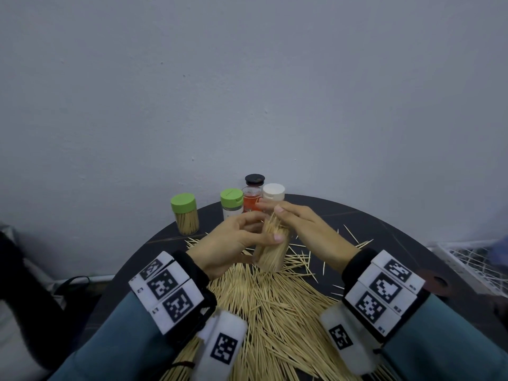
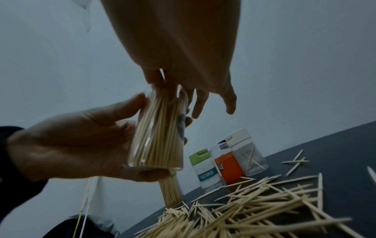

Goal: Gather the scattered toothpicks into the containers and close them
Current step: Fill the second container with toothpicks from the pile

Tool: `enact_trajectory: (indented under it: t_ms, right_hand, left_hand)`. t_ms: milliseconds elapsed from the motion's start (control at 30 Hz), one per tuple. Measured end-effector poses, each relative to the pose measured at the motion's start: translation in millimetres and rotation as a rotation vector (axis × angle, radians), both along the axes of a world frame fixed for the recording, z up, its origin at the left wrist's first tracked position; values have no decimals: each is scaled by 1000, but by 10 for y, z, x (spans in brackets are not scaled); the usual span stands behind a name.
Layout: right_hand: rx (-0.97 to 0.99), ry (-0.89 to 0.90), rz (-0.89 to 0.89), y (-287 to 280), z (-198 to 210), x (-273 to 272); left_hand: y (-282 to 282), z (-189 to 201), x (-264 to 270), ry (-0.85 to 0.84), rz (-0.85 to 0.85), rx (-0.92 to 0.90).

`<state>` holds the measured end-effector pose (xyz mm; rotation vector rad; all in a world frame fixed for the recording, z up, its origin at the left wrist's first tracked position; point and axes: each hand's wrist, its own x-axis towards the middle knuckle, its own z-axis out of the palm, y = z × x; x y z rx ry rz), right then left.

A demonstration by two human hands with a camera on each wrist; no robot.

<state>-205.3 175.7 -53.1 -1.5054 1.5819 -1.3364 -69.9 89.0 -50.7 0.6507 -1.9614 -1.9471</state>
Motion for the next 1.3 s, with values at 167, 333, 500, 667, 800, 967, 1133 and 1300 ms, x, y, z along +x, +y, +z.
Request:
enact_trajectory:
  t_ms: [167, 333, 500, 667, 800, 967, 1133, 1300]
  right_hand:
    - [-9, 56, 18, 26, 47, -11]
    - [-60, 164, -3, 41, 50, 15]
    - [-110, 361, -137, 62, 43, 23]
    - [-112, 353, -122, 63, 36, 5]
    - [-140, 354, -182, 74, 46, -7]
    - [-114, 392, -108, 61, 33, 6]
    - [-152, 247, -158, 73, 53, -25]
    - [268, 403, -157, 115, 97, -107]
  left_hand:
    - [-75, 30, 21, 75, 117, 48]
    - [-111, 33, 40, 84, 143, 40]
    - [-120, 12, 29, 81, 180, 14]
    - [-155, 6, 24, 97, 229, -31]
    - [-140, 8, 27, 98, 201, -53]
    - [-172, -3, 25, 95, 192, -70]
    - [-203, 32, 45, 97, 243, -91]
    - [-307, 125, 108, 113, 291, -101]
